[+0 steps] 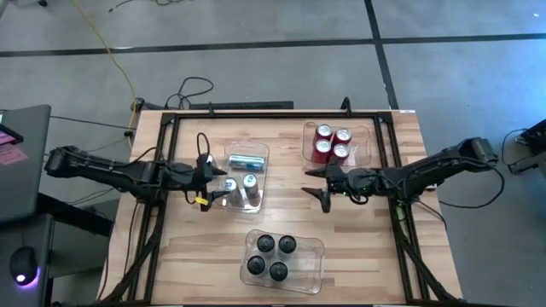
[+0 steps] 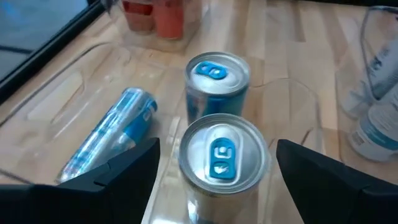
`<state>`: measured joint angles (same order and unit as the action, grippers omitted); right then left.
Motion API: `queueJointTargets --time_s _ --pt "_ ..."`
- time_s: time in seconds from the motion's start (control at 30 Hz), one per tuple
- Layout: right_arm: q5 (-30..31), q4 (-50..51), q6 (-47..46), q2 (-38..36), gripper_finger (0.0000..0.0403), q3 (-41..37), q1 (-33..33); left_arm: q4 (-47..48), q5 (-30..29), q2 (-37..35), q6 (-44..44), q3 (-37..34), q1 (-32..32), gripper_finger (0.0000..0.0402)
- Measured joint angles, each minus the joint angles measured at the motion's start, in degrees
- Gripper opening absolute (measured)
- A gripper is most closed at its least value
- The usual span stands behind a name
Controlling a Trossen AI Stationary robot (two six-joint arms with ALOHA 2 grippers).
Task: Sort soda cans
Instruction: Remove the blue soda can from the top left transparent bin
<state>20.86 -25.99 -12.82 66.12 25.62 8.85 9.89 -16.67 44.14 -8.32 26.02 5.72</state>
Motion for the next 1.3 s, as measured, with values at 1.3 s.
queueJointTargets --time_s 1.3 --pt "-1.5 -1.0 2.9 1.1 0.0291 0.6 -0.4 11.7 -3.6 4.2 3.4 14.5 0.3 0.0229"
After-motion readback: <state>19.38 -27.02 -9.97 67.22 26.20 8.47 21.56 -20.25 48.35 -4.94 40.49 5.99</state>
